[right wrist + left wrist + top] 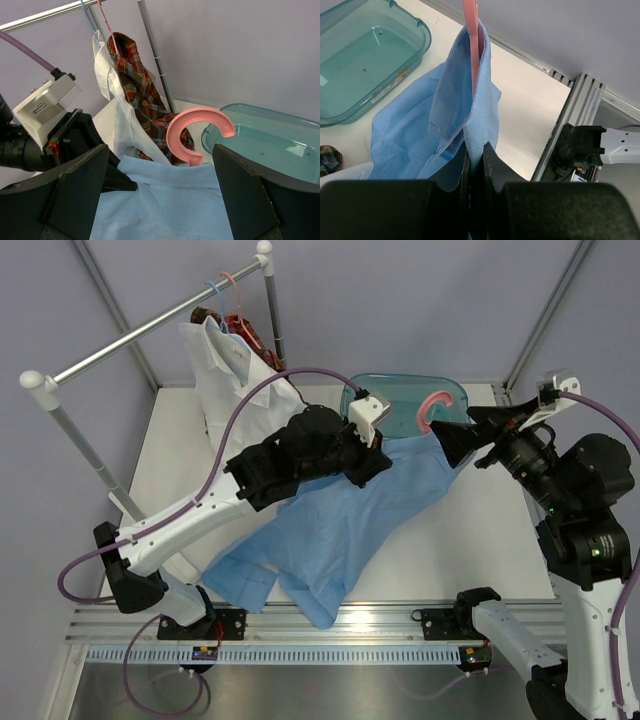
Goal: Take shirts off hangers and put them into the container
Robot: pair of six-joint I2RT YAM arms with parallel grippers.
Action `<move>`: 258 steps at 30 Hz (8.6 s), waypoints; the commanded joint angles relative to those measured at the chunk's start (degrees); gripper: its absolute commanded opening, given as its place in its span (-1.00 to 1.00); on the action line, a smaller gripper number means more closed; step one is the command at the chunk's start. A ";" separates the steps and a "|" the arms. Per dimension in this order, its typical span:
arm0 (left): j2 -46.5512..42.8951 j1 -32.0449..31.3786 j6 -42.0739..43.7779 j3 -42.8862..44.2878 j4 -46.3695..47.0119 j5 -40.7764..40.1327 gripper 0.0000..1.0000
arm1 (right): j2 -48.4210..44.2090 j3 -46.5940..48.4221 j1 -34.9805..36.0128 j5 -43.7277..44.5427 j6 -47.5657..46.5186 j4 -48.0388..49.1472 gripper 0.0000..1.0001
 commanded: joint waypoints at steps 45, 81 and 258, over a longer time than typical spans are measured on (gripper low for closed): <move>-4.42 -4.39 0.88 -4.68 17.14 -6.51 0.41 | 3.84 -12.49 4.27 5.68 2.60 13.23 -1.00; -19.79 -4.56 0.97 -16.44 9.49 -17.59 -1.00 | 3.49 -12.76 4.36 37.05 1.81 7.61 -1.00; -41.50 -6.59 -10.45 -1.86 -21.01 -52.48 -1.00 | -2.49 -36.30 4.27 36.88 11.04 2.24 0.97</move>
